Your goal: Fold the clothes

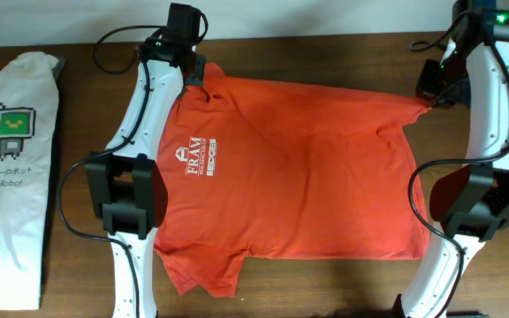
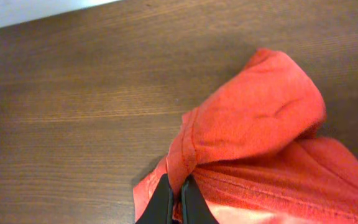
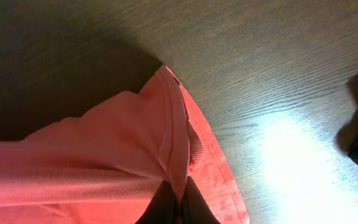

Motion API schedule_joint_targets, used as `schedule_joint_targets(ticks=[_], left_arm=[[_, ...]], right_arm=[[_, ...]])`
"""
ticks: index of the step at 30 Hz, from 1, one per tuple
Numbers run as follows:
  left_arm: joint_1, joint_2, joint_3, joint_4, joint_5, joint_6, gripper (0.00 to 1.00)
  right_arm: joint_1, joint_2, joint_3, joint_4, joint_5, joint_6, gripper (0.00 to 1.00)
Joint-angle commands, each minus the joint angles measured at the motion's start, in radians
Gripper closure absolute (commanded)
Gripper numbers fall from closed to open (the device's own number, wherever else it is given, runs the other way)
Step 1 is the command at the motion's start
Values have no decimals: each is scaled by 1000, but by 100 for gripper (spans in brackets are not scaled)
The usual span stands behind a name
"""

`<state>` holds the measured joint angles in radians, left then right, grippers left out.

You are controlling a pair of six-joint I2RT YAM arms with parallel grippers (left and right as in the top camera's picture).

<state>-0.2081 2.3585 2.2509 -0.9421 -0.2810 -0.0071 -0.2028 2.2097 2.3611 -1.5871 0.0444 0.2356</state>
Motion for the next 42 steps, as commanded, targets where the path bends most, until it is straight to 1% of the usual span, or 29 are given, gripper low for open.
schedule_joint_targets(ticks=[1,8,10,12,15,17,20,26,29,32,36,38,41,42], left_arm=[[12,-17,7,-33,16,46,100],[12,6,3,-183,18,45,100],[12,37,-43,-220,55,41,100],[12,76,-94,-238,69,8,100],[11,120,-191,-238,148,-2,100],[5,136,-250,-227,154,-23,100],[-7,136,-303,-187,154,-23,100],[-7,136,-306,-172,155,-27,100],[-7,136,-306,-172,154,-27,100],[-7,136,-306,-170,154,-27,100],[-7,136,-306,-169,154,-26,100],[-7,136,-306,-169,154,-26,100],[-7,136,-306,-170,154,-26,100],[-7,136,-306,-170,154,-26,99]], right_arm=[[-27,6,-84,-5,24,-3,96],[-27,6,-368,83,-24,-18,96],[-27,6,-407,95,-36,-18,96],[-28,6,-415,98,-36,-19,96],[-28,5,-415,106,-37,-19,96],[-28,6,-415,115,-37,-19,96],[-28,6,-415,134,-40,-22,96],[-28,6,-423,204,-98,-22,96],[-27,7,-460,235,-129,-21,96],[-26,7,-520,234,-150,-18,96],[-27,7,-649,231,-144,6,96],[-27,7,-685,238,-142,11,96],[-27,7,-689,244,-142,44,96],[-27,7,-689,249,-142,43,89]])
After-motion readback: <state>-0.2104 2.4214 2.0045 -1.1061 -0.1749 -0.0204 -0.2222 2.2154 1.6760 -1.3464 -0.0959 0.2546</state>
